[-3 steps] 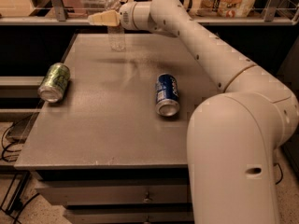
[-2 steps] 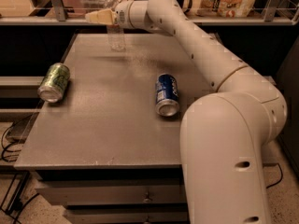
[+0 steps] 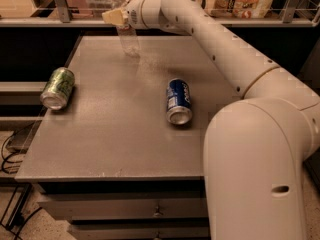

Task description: Knock water bottle over

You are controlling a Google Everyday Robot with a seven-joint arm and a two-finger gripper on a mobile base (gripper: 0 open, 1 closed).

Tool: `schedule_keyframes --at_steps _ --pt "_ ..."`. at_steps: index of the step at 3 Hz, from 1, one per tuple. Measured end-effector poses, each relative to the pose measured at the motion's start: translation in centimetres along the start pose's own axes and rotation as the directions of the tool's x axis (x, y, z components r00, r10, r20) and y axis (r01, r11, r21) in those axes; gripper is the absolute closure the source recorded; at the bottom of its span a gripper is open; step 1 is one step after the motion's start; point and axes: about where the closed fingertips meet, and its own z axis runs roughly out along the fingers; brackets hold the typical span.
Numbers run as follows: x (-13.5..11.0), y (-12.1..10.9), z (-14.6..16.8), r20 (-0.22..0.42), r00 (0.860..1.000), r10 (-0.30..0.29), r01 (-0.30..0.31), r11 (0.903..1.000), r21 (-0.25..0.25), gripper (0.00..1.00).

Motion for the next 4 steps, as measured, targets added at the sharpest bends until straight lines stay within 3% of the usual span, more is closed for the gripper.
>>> schedule_keyframes --at_steps 1,2,3,4 --pt "0.4 -0.4 -3.7 -0.081 0.991 -0.104 0.108 0.9932 0.044 0.88" --pt "1.4 -0.6 -7.3 -0.213 0.944 -0.252 0.271 0.9607 0.061 0.85" --pt "3.4 -0.6 -10.2 -0.356 0.861 -0.364 0.4 0.9159 0.03 0.62" --pt "5.5 -0.3 -12.2 -0.442 0.778 -0.447 0.466 0.8819 -0.072 0.39"
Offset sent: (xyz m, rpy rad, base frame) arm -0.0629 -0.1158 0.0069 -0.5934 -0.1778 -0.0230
